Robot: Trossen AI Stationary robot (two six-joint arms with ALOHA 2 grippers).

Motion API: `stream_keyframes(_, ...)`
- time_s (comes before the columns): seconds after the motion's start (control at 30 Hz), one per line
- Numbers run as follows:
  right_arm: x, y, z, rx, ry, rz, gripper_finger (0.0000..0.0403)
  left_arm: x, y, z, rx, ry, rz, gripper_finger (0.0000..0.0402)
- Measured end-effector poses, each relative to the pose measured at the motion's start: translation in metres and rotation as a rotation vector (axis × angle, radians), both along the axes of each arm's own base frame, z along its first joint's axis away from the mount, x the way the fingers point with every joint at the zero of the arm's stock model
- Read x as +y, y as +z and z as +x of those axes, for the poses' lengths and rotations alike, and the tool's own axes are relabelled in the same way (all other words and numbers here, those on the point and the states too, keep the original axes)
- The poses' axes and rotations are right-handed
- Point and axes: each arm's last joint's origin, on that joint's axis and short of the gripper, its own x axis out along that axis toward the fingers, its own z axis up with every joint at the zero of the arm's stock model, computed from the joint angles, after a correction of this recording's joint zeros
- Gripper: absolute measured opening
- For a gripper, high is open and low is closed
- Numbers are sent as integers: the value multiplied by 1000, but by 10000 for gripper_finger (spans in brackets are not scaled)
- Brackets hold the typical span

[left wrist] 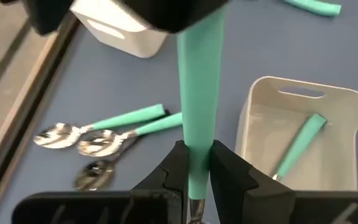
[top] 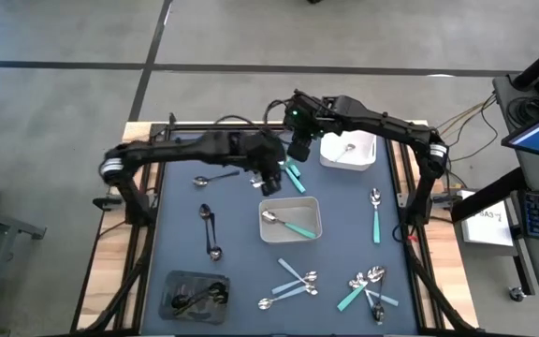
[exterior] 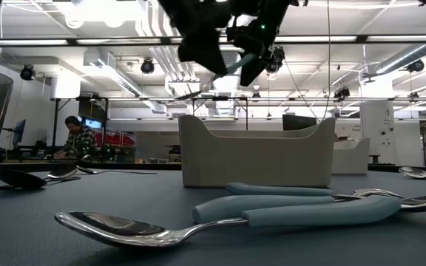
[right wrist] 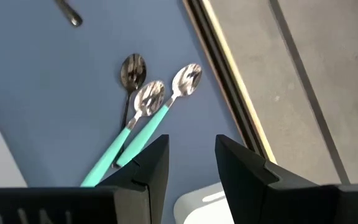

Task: Sort silverware by color (type)
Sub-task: Put the green spoon into the gray bin, then put the blue spoon into the white bin

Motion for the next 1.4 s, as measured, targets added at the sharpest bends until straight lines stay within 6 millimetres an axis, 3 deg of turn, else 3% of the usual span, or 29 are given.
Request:
stream_keyframes(0.4, 0, 0, 1, 70, 168, -94, 123, -42, -19, 39, 3, -17, -128, 28)
stream_keyframes(0.73, 0, -1, 0, 65, 143, -69, 123, -74, -34, 45, 43, -9, -166, 37)
stream_keyframes(1.1, 1, -1, 0, 9, 13, -2, 123, -86, -37, 41, 91, -45, -155, 75)
stream_keyframes(1.27, 1, -1, 0, -2, -8, 8, 123, -93, -32, 25, 217, -60, -139, 76)
stream_keyframes(1.4, 1, -1, 0, -1, -7, 7, 123, -115, -16, 10, 184, -119, -76, 76)
